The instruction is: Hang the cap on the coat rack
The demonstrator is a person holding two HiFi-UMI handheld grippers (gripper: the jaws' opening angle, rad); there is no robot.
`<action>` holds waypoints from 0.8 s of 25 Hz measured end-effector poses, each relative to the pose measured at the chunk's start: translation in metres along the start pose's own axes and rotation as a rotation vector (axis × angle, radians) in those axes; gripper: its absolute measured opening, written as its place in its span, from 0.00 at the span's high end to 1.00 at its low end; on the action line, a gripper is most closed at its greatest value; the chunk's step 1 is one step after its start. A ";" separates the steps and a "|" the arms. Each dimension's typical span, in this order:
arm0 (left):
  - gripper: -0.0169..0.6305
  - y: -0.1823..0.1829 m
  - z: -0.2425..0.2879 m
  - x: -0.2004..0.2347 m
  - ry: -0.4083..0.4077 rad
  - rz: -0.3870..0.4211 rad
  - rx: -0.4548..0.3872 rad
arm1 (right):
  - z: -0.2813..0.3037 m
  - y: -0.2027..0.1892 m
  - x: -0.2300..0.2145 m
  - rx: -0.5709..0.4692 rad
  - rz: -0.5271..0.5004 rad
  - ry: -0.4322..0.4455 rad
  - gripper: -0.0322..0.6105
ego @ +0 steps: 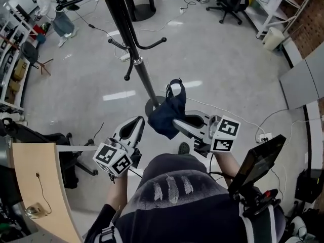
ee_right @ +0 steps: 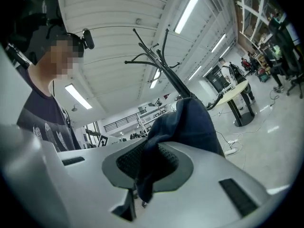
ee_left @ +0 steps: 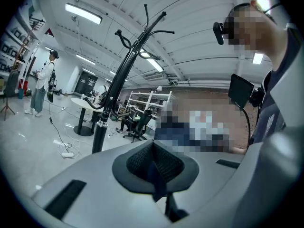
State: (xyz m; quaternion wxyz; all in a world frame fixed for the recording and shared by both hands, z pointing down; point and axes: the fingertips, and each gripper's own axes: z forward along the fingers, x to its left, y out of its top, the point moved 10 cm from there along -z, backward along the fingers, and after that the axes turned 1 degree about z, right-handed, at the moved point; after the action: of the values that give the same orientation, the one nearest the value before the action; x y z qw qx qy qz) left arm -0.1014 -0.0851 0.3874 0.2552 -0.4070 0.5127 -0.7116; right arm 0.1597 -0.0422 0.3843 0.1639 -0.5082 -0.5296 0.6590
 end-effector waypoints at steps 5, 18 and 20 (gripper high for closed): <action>0.96 0.004 0.029 -0.007 0.050 -0.005 0.000 | -0.017 0.013 -0.032 0.032 0.020 0.034 0.90; 0.96 0.013 0.046 0.050 0.028 -0.026 -0.010 | 0.021 0.050 -0.078 0.014 -0.046 0.004 0.90; 0.96 0.020 0.049 0.064 -0.001 -0.014 -0.018 | 0.032 0.059 -0.082 0.001 -0.067 -0.010 0.90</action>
State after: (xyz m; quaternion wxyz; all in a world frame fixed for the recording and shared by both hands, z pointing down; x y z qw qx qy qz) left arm -0.0955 -0.1671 0.3960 0.2467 -0.4132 0.5159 -0.7087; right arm 0.1869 -0.1437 0.3720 0.1836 -0.4868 -0.5469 0.6559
